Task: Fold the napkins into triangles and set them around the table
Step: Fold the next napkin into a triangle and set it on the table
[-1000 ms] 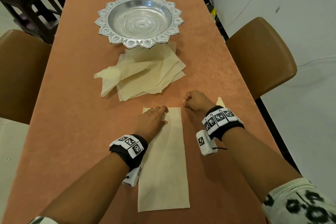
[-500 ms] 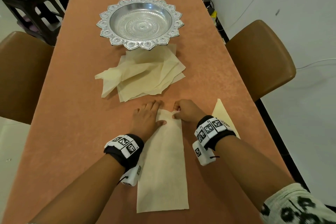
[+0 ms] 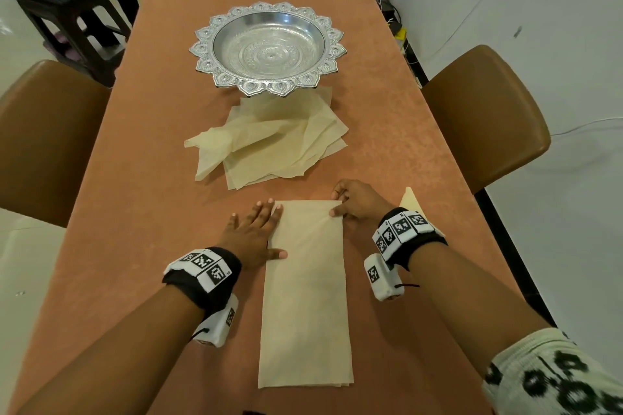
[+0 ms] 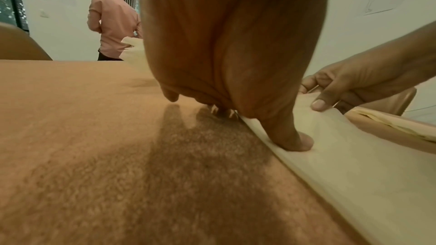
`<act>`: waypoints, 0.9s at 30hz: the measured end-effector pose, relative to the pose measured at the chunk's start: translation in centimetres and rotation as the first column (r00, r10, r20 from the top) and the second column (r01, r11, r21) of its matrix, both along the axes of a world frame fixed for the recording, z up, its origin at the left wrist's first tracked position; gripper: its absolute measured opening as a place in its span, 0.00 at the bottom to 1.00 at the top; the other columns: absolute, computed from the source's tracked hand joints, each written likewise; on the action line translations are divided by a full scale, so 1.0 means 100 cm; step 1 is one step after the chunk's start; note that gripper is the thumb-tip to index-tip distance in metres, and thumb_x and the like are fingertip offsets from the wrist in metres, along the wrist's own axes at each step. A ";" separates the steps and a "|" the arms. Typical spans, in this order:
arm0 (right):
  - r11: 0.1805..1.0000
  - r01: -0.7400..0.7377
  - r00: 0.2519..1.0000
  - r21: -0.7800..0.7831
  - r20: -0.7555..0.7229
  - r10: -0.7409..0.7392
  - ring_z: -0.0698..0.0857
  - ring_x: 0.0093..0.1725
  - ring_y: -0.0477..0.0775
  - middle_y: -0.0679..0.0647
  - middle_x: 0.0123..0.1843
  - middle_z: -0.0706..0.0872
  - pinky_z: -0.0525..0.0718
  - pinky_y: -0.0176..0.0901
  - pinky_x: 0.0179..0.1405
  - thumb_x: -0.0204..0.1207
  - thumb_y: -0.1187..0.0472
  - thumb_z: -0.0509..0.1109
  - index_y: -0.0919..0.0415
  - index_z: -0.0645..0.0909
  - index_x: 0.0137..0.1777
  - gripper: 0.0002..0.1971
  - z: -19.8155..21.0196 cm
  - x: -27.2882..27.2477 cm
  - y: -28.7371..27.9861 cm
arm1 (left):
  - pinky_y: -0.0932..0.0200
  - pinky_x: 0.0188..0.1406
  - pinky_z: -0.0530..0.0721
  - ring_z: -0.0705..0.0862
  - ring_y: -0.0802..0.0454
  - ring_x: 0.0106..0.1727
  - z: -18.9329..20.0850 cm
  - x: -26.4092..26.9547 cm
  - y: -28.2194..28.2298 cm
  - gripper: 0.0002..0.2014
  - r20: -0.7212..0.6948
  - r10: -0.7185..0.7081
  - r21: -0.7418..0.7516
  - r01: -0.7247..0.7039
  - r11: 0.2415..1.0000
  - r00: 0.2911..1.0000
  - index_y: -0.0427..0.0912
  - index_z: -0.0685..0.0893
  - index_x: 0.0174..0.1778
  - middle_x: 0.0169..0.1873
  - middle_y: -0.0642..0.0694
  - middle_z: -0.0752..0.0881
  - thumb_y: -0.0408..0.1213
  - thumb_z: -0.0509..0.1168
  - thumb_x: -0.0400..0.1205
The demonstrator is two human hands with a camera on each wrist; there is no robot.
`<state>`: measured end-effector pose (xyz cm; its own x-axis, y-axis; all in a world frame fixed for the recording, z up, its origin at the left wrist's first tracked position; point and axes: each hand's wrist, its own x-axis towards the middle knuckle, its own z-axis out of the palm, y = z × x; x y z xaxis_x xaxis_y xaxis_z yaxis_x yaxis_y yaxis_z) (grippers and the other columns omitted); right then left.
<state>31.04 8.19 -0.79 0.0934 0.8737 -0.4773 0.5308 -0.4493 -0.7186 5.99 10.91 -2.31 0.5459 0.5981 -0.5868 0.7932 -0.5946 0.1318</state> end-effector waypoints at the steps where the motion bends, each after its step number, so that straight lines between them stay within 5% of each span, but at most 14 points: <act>1: 0.999 0.023 0.999 -0.023 -0.030 -0.024 0.78 0.27 0.41 0.50 0.34 0.77 0.76 0.27 0.20 0.67 0.71 0.79 0.63 0.80 0.49 0.14 0.000 0.002 0.000 | 0.32 0.79 0.44 0.34 0.48 0.83 0.000 0.000 0.000 0.49 0.007 0.002 -0.003 -0.002 1.000 1.000 0.51 0.29 0.81 0.81 0.49 0.29 0.67 0.56 0.79; 7: 0.993 0.090 0.993 -0.079 -0.064 -0.095 0.76 0.16 0.33 0.50 0.34 0.79 0.74 0.27 0.18 0.72 0.71 0.75 0.74 0.82 0.55 0.12 -0.003 0.010 -0.004 | 0.32 0.78 0.49 0.39 0.48 0.84 -0.005 -0.003 -0.001 0.49 0.090 0.024 0.035 -0.027 0.999 0.996 0.51 0.37 0.84 0.83 0.50 0.36 0.67 0.59 0.77; 10: 0.993 0.103 0.994 -0.050 -0.030 -0.104 0.75 0.15 0.33 0.50 0.31 0.79 0.73 0.28 0.17 0.72 0.72 0.75 0.73 0.83 0.51 0.09 -0.004 0.007 -0.005 | 0.41 0.73 0.66 0.60 0.46 0.80 -0.002 0.001 0.005 0.39 0.259 0.086 0.143 -0.127 0.981 0.962 0.49 0.58 0.82 0.82 0.48 0.58 0.62 0.63 0.78; 13: 0.999 0.030 0.998 0.022 0.056 -0.031 0.77 0.19 0.33 0.47 0.29 0.78 0.73 0.25 0.23 0.71 0.70 0.76 0.71 0.84 0.49 0.08 -0.005 0.005 -0.003 | 0.48 0.64 0.76 0.72 0.46 0.71 0.006 0.012 0.019 0.28 0.390 0.165 0.154 -0.241 0.958 0.906 0.49 0.67 0.77 0.73 0.46 0.72 0.50 0.65 0.82; 18: 0.989 -0.045 0.992 0.139 0.121 0.029 0.74 0.29 0.41 0.46 0.29 0.78 0.69 0.25 0.27 0.68 0.65 0.79 0.59 0.84 0.42 0.06 -0.001 0.011 0.001 | 0.52 0.60 0.74 0.74 0.43 0.67 0.009 0.027 0.039 0.22 0.351 0.178 0.156 -0.245 0.957 0.919 0.49 0.74 0.73 0.64 0.44 0.76 0.45 0.66 0.82; 23: 0.984 -0.056 0.992 0.171 0.118 0.036 0.76 0.32 0.40 0.49 0.34 0.82 0.71 0.24 0.30 0.70 0.64 0.78 0.61 0.86 0.45 0.05 -0.001 0.024 0.006 | 0.54 0.53 0.73 0.77 0.43 0.60 0.010 0.027 0.050 0.14 0.426 0.270 0.066 -0.327 0.943 0.864 0.45 0.83 0.61 0.55 0.43 0.80 0.42 0.67 0.81; 27: 0.979 -0.105 0.989 0.174 0.123 0.084 0.82 0.42 0.46 0.55 0.44 0.88 0.75 0.29 0.40 0.75 0.64 0.73 0.66 0.87 0.48 0.06 -0.001 0.028 0.011 | 0.55 0.39 0.74 0.80 0.47 0.42 0.009 0.027 0.058 0.12 0.506 0.430 -0.116 -0.435 0.893 0.747 0.42 0.79 0.37 0.40 0.45 0.83 0.45 0.70 0.79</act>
<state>33.81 9.29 -0.93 0.0509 0.9516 -0.3032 0.6479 -0.2625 -0.7150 8.73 16.67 -1.41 0.4423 0.8470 -0.2948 0.7854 -0.2071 0.5832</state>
